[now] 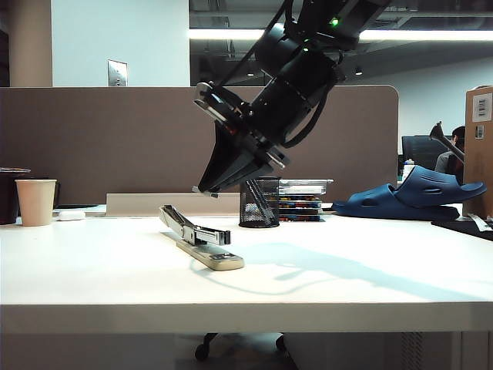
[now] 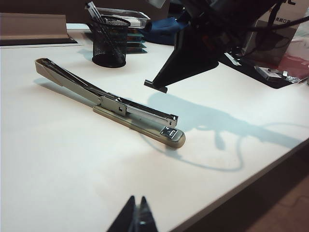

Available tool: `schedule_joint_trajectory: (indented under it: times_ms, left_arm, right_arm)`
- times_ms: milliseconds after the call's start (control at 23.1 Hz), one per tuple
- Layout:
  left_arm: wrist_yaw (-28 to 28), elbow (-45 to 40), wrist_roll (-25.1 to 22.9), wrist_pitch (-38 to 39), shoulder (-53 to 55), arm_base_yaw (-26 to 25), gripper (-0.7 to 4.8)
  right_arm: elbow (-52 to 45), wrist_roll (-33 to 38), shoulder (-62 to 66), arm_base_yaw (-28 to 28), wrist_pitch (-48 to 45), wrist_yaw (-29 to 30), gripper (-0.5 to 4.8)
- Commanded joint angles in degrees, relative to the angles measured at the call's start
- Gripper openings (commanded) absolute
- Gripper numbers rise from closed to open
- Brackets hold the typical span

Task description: Pick up a set of staples and put them into the open stapler.

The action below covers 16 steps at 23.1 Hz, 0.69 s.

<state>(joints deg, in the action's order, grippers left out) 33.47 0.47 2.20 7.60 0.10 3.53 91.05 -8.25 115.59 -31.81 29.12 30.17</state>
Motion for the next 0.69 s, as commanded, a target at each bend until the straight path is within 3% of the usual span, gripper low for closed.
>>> schedule_joint_trajectory:
  times_ms: [43, 692]
  left_arm:
    - [-0.26, 0.02, -0.22, 0.46, 0.02, -0.07, -0.06]
    - [-0.24, 0.02, -0.22, 0.44, 0.02, -0.04, -0.06]
  right_arm:
    - [0.26, 1.49, 0.94, -0.04, -0.68, -0.28, -0.06]
    - [0.26, 2.71, 4.46, -0.02, -1.05, -3.45, -0.06]
